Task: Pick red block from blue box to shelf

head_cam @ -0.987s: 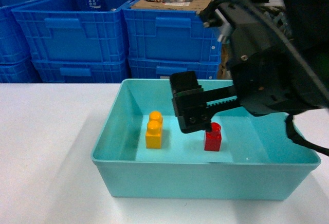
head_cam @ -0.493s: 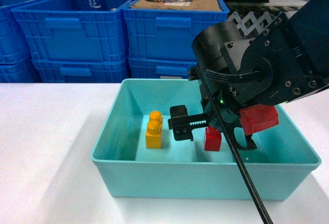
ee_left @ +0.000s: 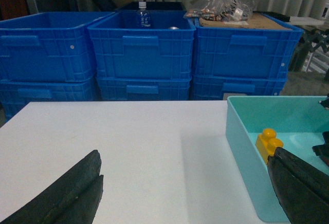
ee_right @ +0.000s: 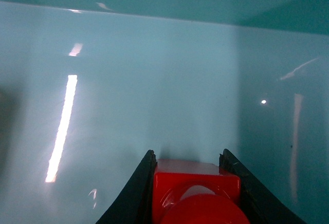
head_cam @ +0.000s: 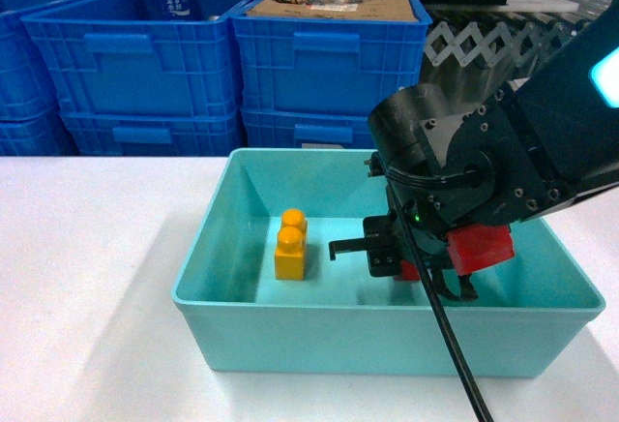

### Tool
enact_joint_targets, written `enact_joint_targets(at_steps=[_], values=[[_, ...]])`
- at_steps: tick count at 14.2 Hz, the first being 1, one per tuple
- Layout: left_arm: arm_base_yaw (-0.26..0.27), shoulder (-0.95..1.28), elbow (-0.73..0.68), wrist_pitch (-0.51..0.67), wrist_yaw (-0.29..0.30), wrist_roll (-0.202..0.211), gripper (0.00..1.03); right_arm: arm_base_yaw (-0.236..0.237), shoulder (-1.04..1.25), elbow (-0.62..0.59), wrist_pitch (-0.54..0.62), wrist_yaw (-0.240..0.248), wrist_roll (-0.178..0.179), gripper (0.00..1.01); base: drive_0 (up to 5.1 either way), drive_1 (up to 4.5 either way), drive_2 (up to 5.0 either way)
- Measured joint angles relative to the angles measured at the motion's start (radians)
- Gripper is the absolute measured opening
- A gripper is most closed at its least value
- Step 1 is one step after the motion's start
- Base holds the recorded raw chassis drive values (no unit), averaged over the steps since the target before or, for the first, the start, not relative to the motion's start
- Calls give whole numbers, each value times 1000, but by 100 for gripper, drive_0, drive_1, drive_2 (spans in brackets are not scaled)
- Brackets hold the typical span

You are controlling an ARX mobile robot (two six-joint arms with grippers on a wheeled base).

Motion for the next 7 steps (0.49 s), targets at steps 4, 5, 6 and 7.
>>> enact_joint_targets(at_steps=[4, 5, 6, 7], values=[[0, 0, 0, 0, 0, 0, 98, -21, -306, -243, 168, -126, 5, 29, 0, 0, 0], [0, 0, 0, 0, 0, 0, 98, -36, -443, -336, 241, -150, -19, 29, 0, 0, 0], [0, 0, 0, 0, 0, 0, 98, -61, -596, -446, 304, -165, -58, 29, 0, 0, 0], [0, 0, 0, 0, 0, 0, 98, -87, -771, -583, 388, -133, -114, 29, 0, 0, 0]])
